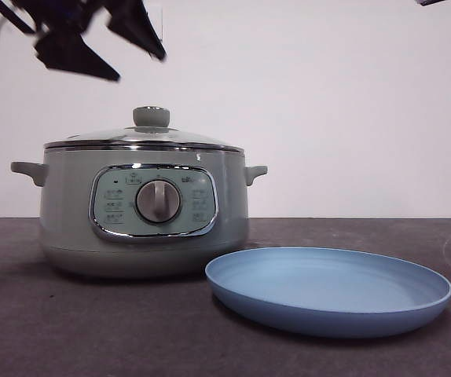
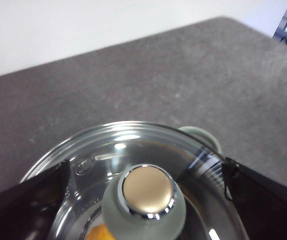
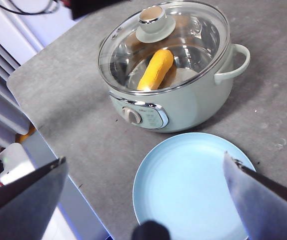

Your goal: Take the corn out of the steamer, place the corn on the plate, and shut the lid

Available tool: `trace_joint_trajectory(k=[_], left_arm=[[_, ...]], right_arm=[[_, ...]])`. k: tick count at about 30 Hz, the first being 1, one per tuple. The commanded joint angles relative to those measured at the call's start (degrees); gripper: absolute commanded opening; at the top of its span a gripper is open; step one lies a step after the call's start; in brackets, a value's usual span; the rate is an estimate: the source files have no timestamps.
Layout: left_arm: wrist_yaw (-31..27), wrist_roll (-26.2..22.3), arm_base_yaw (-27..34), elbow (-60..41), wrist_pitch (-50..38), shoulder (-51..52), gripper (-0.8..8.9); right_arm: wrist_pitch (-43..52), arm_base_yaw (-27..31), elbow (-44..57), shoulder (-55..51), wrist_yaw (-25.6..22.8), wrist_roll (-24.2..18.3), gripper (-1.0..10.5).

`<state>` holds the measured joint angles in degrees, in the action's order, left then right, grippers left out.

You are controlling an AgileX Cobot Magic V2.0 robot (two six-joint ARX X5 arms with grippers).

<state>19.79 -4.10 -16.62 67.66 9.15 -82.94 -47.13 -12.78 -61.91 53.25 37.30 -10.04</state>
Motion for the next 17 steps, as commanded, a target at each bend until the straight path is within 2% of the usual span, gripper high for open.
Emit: trace_joint_trajectory(k=[1,11,12,17], left_arm=[[-2.29,-1.68,-1.27,0.2,-2.14,-2.58,5.21],[-8.74,-2.56,-2.95,0.2,-2.67,-8.07,5.21],[-9.2,-2.38,-2.95,0.2,-2.62,-8.09,5.0],[-9.18,-2.34,-3.02,0.2,-2.4,-8.11,2.68]], right_arm=[[0.09,-0.09,-0.15,0.0,-0.17,0.15,6.0],[0.09,-0.09,-0.15,0.0,-0.35,0.13,6.0],[0.09,-0.09,-0.15,0.0,-0.33,0.13,6.0],[0.09,-0.09,-0.15,0.0,-0.37,0.13,6.0]])
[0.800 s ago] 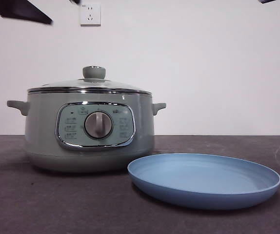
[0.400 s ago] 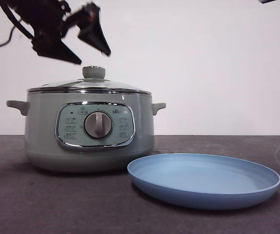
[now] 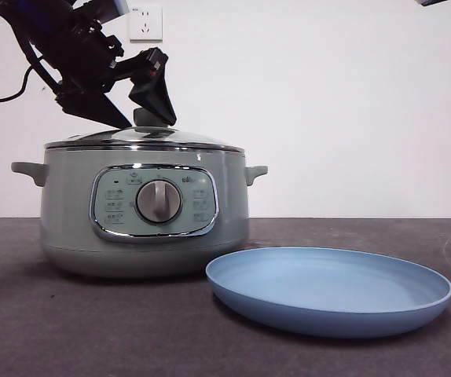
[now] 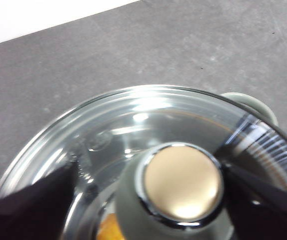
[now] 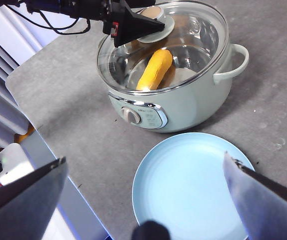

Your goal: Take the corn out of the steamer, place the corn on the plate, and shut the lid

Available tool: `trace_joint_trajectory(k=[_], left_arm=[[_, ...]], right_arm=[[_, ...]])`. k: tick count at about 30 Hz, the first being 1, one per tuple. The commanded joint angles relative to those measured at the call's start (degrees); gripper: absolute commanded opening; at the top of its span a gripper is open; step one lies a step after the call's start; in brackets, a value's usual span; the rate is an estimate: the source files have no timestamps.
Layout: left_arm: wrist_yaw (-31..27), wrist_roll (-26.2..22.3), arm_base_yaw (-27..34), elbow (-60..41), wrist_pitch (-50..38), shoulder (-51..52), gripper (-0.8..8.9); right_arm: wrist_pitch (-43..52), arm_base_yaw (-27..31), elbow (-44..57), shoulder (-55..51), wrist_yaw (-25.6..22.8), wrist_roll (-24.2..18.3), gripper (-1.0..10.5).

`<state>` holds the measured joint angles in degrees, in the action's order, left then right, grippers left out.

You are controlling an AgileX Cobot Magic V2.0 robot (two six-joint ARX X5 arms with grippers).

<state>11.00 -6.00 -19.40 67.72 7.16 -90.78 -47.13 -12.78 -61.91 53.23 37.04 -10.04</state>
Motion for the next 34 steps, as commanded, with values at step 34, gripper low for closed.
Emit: trace_joint_trajectory(k=[34], left_arm=[[5.27,1.86,-0.46,17.9,16.33,2.03,-0.08]], right_arm=[[0.13,-0.09,-0.15,0.07,-1.64,0.15,6.0]])
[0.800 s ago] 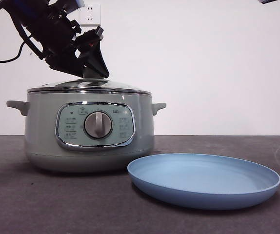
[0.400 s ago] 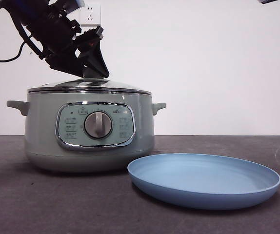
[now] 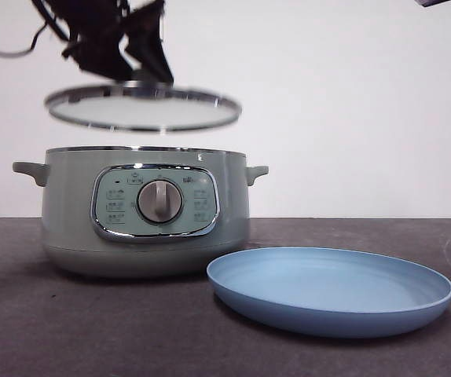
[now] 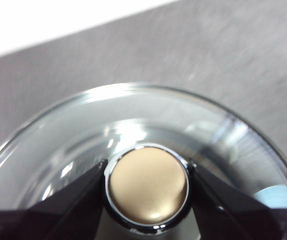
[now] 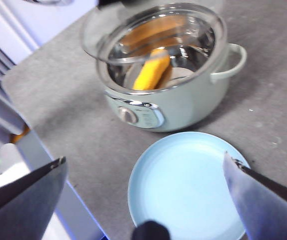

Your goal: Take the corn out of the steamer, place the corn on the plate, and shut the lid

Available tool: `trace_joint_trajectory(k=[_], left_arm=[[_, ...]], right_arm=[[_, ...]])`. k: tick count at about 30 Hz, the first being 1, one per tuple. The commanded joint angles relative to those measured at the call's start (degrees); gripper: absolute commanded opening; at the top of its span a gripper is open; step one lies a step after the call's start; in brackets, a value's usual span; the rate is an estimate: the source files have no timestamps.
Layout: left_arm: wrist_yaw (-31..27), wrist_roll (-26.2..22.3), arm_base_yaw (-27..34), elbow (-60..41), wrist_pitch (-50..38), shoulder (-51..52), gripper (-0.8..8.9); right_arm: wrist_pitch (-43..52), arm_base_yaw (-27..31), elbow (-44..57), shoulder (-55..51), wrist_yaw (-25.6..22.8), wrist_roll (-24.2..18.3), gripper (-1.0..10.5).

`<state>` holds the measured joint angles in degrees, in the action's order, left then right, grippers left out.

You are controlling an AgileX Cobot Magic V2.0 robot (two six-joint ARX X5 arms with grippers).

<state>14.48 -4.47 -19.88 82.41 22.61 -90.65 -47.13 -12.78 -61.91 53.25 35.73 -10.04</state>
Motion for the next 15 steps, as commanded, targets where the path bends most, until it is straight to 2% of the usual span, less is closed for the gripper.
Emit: trace_joint_trajectory(k=[1,5,15], left_arm=[[2.6,0.04,0.02,4.55,3.06,2.51,-0.08],[3.78,-0.13,0.0,6.16,8.24,6.84,-0.08],[3.61,-2.23,1.31,6.14,19.96,24.02,-0.08]], right_arm=[[0.2,-0.09,-0.15,0.17,-0.22,0.17,6.0],[1.53,-0.09,-0.15,1.49,-0.26,0.74,6.0],[12.5,-2.64,-0.15,7.56,-0.26,6.29,6.0]])
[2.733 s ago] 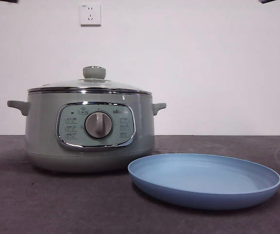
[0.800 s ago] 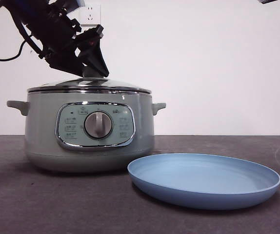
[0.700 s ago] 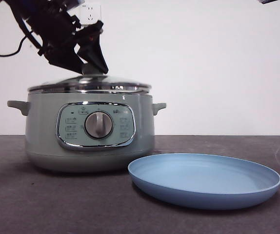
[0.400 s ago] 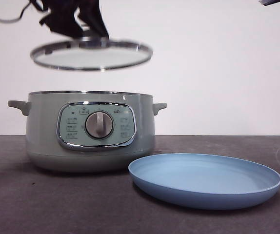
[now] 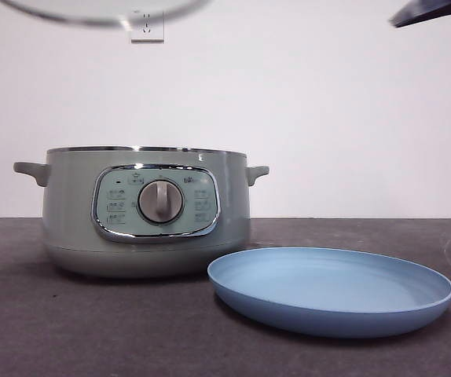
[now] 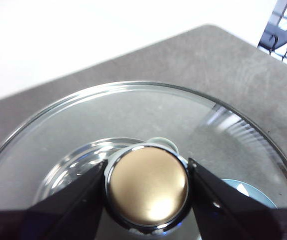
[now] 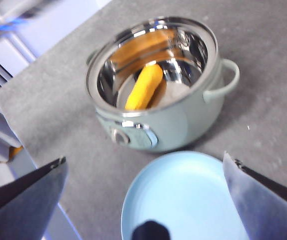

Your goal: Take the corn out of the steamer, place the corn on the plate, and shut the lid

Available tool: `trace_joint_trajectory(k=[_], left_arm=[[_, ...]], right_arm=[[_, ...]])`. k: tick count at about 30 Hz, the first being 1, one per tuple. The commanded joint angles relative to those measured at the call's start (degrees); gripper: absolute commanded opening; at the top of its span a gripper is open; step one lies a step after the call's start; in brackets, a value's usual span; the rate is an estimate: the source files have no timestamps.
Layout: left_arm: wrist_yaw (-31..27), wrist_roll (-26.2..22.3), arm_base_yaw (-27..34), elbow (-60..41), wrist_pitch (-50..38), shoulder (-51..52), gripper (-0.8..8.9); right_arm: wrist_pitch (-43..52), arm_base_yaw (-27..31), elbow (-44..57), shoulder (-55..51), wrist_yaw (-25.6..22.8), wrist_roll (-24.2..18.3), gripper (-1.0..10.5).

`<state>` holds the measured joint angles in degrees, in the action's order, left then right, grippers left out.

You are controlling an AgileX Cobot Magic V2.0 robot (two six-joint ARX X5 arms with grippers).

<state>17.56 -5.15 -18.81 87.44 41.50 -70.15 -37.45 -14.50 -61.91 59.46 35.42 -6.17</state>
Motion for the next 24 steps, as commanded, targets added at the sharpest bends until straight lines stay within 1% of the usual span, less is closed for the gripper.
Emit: trace_joint_trajectory(k=[1,3,5,8,12,15,17,19,20,24], left_arm=[[0.52,-2.1,0.22,1.11,2.62,5.07,-0.08],[-0.07,-2.91,0.22,1.11,5.99,8.37,-0.08],[-1.79,-3.63,0.22,1.11,9.14,11.41,-0.08],[-3.23,-3.93,0.22,1.11,13.46,15.23,-0.08],[-5.35,-3.93,0.22,1.09,19.28,20.28,-0.08],[-6.86,-3.93,0.22,1.09,22.95,23.67,-0.08],[-7.91,-3.91,0.22,1.09,25.88,25.88,-0.08],[-8.66,-3.89,0.22,1.09,28.55,28.06,-0.08],[-8.66,-3.8,0.22,1.09,29.68,29.27,-0.08],[-9.25,-2.01,0.22,1.09,32.24,33.57,-0.08]], right_arm=[[4.07,-1.44,-0.17,1.99,0.02,2.91,6.0],[7.34,-3.08,-0.24,3.74,-0.09,4.72,6.0],[10.43,-5.53,-0.5,5.73,-1.95,6.67,6.0],[12.2,-9.2,-1.99,9.05,-4.46,6.8,6.0],[12.15,-14.23,-7.13,15.43,-8.0,6.78,6.0],[11.91,-17.46,-12.57,21.2,-11.8,7.19,6.0],[10.93,-18.97,-17.14,25.51,-13.55,8.2,6.0],[9.46,-20.2,-21.66,29.62,-14.29,8.59,6.0],[8.44,-20.96,-24.26,31.89,-15.72,8.85,6.0],[5.35,-23.3,-33.29,40.0,-19.52,8.7,6.0]])
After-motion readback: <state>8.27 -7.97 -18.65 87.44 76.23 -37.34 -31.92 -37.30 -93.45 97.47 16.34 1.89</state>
